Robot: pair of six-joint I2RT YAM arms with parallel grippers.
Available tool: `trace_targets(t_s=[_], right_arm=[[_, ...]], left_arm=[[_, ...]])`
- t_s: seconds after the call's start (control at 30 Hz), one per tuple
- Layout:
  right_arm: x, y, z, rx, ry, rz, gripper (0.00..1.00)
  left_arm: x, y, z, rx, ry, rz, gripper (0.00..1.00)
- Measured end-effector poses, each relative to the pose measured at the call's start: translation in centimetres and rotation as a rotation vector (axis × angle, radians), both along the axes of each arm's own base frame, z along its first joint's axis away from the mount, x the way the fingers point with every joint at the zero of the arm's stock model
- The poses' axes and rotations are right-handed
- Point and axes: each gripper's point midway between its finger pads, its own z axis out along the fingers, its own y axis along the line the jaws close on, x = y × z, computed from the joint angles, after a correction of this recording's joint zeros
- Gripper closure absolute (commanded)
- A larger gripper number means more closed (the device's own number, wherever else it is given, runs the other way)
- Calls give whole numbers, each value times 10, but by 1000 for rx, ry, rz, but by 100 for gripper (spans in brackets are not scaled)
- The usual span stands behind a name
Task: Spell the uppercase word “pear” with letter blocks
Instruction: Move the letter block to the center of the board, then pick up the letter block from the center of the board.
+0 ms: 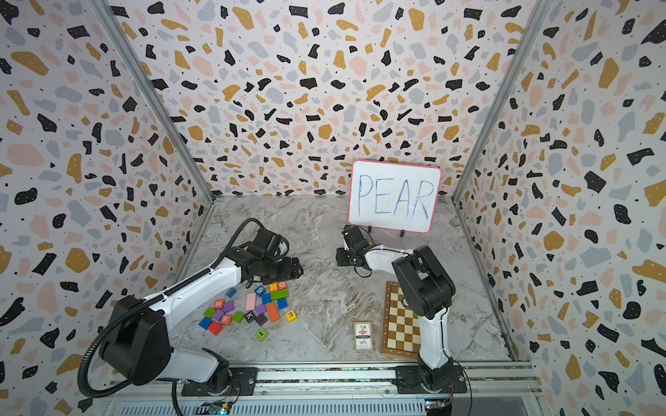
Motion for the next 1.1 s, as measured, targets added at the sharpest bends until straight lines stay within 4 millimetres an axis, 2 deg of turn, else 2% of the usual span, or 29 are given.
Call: trace_targets(t_s=[0.17,0.43,0.57,0.8,1.1], right_arm=[[0,0,0,-1,0,1,51],[0,0,1,-12,-9,4,42],[-4,4,8,-19,-28,23,39],[-26,16,26,-37,-84,108,34],[-59,29,22,-90,-116,219,34]], left_arm=[[0,0,0,0,0,0,14],[-1,2,3,3,-10,4,14],[-6,6,7,0,-25,9,14],[-17,14,6,12,-25,19,14],[-32,28,6,47,-24,30,14]])
